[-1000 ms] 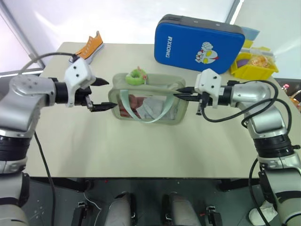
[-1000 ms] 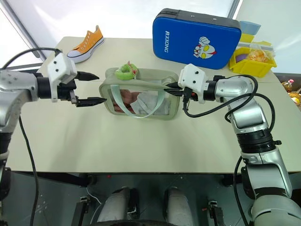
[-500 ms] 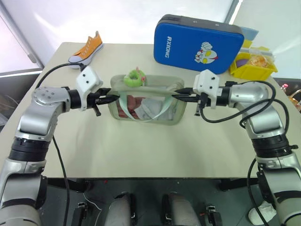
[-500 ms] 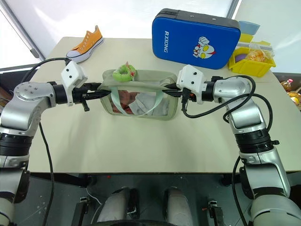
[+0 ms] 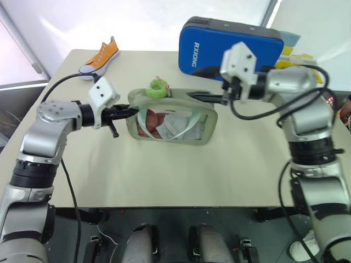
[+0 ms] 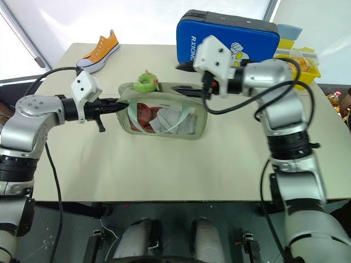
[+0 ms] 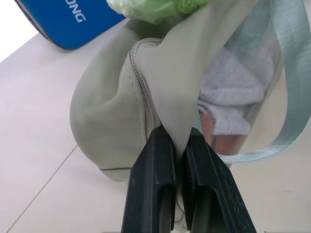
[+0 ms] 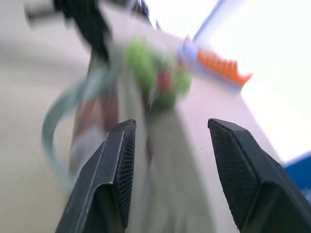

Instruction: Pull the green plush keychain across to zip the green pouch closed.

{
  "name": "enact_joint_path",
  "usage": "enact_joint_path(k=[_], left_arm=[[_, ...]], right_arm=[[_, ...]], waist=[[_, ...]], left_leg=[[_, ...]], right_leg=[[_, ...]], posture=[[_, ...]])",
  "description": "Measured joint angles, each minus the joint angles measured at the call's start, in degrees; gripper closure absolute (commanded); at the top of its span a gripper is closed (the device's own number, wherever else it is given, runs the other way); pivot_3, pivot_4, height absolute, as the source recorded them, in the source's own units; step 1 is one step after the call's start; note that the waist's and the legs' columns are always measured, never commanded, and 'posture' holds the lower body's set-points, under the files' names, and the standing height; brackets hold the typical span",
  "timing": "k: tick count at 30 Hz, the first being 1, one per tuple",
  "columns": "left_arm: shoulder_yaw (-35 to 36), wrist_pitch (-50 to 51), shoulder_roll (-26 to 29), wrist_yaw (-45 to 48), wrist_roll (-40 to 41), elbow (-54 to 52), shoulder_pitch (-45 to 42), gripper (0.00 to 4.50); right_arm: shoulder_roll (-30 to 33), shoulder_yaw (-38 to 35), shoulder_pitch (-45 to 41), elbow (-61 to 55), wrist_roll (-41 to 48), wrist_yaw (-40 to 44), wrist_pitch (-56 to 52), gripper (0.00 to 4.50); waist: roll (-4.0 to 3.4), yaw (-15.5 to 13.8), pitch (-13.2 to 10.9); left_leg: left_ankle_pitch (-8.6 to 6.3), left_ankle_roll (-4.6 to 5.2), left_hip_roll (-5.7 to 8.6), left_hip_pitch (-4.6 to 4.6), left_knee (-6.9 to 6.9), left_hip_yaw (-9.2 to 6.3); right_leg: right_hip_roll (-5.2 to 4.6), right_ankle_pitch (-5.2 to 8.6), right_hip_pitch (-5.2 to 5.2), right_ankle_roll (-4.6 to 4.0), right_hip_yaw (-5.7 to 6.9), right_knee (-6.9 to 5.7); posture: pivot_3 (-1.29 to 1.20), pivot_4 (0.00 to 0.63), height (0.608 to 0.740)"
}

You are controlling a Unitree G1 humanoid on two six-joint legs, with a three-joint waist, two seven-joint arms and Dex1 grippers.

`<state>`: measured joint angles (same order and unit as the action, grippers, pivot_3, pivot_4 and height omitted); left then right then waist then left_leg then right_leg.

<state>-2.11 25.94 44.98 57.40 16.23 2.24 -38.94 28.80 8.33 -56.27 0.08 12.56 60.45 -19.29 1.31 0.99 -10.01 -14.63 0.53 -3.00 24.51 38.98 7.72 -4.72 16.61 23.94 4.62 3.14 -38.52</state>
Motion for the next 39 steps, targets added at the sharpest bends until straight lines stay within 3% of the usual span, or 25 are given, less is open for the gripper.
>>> enact_joint_path(k=[6, 16, 19, 22, 26, 31, 39], left_arm=[[0.0, 0.25, -0.1, 0.06, 0.1, -0.51, 0.08, 4.5], [0.65, 0.92, -0.04, -0.05, 0.18, -1.72, 0.97, 4.5], [0.66, 0.92, -0.07, -0.08, 0.16, -1.87, 1.01, 4.5], [0.69, 1.04, -0.42, -0.38, 0.15, -1.75, 0.93, 4.5], [0.68, 0.97, -0.88, -0.42, 0.03, -1.02, 0.53, 4.5], [0.66, 0.71, -1.56, -0.37, -0.1, -0.66, 0.28, 4.5], [0.87, 0.7, -1.58, -0.4, -0.14, -0.85, 0.58, 4.5]], right_arm=[[-9.07, 7.12, -2.76, 6.46, -4.4, -3.86, 4.44, 1.97], [-9.86, 7.61, -4.44, 17.51, -9.56, -5.42, 11.21, 1.97], [-9.96, 7.61, -4.48, 18.29, -10.05, -5.42, 11.58, 2.79], [-10.16, 7.47, -4.67, 18.45, -10.06, -5.42, 11.78, 4.39], [-10.13, 6.99, -5.92, 18.98, -10.08, -5.57, 11.78, 4.45], [-5.26, 5.32, -6.27, 17.28, -10.11, -5.58, 9.7, 4.45], [12.5, -0.24, -4.22, 10.28, -15.12, -8.41, 5.17, 4.45]], waist=[[0.0, -0.21, 0.0], [0.0, 0.01, 0.0], [0.0, 0.01, 0.0], [0.0, -0.01, 0.0], [0.0, -0.1, 0.0], [0.0, -0.36, 0.0], [-0.01, -0.2, -0.01]], left_leg=[[0.0, 0.0, 0.05, 0.05, 0.03, 0.01], [0.0, 0.0, 0.04, 0.05, 0.01, 0.01], [0.0, 0.0, 0.04, 0.05, 0.01, 0.01], [0.0, 0.0, 0.04, 0.05, 0.01, 0.01], [0.0, 0.0, 0.04, 0.05, 0.01, 0.0], [-0.01, 0.01, 0.09, 0.08, 0.01, 0.0], [-0.03, 0.05, 0.14, 0.08, 0.0, 0.03]], right_leg=[[-0.04, 0.0, 0.01, 0.0, 0.01, 0.0], [-0.04, 0.0, 0.02, 0.0, 0.01, 0.0], [-0.04, 0.0, 0.02, 0.0, 0.01, 0.0], [-0.04, 0.0, 0.02, 0.0, 0.01, 0.0], [-0.04, 0.0, 0.02, 0.0, 0.01, 0.0], [-0.12, 0.0, 0.02, 0.0, 0.01, 0.02], [-0.24, 0.0, 0.04, 0.0, 0.04, 0.03]], posture=[[0.0, 0.15, 0.74], [0.0, 0.15, 0.74], [0.0, 0.15, 0.74], [0.0, 0.15, 0.74], [0.0, 0.15, 0.74], [0.0, 0.15, 0.74], [0.0, 0.15, 0.74]])
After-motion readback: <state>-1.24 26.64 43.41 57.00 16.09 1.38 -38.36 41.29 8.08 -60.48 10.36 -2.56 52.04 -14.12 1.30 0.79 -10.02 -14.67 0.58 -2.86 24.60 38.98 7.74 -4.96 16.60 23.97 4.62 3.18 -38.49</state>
